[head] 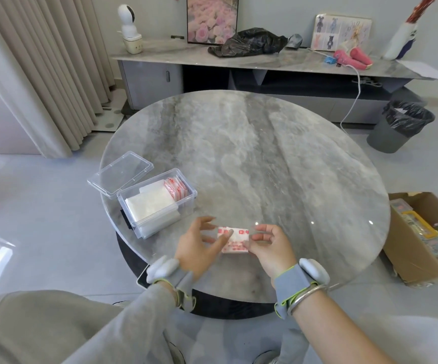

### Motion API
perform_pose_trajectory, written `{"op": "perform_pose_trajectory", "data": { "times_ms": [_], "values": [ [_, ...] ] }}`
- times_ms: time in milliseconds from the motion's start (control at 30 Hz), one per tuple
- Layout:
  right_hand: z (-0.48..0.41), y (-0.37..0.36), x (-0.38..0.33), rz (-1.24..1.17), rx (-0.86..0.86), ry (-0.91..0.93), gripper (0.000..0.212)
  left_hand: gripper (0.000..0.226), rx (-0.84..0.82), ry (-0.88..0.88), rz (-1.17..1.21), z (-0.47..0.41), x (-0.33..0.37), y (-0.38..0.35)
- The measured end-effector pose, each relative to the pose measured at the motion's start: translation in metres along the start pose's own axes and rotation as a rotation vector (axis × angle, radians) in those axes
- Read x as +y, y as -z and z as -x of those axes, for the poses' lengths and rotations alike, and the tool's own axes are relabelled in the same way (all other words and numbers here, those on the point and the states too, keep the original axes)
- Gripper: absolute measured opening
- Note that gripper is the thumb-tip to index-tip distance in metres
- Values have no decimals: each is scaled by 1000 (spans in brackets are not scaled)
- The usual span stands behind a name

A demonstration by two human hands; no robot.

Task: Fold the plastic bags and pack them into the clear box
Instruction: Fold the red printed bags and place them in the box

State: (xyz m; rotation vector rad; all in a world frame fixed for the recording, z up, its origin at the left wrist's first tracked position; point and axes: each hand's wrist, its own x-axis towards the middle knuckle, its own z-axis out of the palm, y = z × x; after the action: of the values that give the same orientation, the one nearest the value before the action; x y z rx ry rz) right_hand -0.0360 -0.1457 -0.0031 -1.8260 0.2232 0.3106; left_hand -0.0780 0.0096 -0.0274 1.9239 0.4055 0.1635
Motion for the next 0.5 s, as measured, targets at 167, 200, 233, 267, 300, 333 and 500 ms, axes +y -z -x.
{"op": "perform_pose_trajectory", "data": {
  "times_ms": [167,200,233,267,300,333,500],
  "values": [
    [3,-12,-18,-70,-59,96,40,28,-245,616,567,-1,20,27],
    [2,-14,-19,-75,-69,93,40,23,-223,611,587,-1,19,29],
    [2,-17,-20,-77,-73,89,40,19,-182,590,593,-2,18,32],
    [2,-19,-20,-73,-68,78,40,18,-133,563,600,-3,18,34],
    [1,-21,-21,-87,-59,59,40,18,-86,531,607,-5,18,36],
    [1,-21,-21,-129,-49,21,40,18,-51,499,607,-5,21,36],
    [4,-28,-42,-388,-292,-283,31,22,50,356,528,-3,24,46]
  ]
}}
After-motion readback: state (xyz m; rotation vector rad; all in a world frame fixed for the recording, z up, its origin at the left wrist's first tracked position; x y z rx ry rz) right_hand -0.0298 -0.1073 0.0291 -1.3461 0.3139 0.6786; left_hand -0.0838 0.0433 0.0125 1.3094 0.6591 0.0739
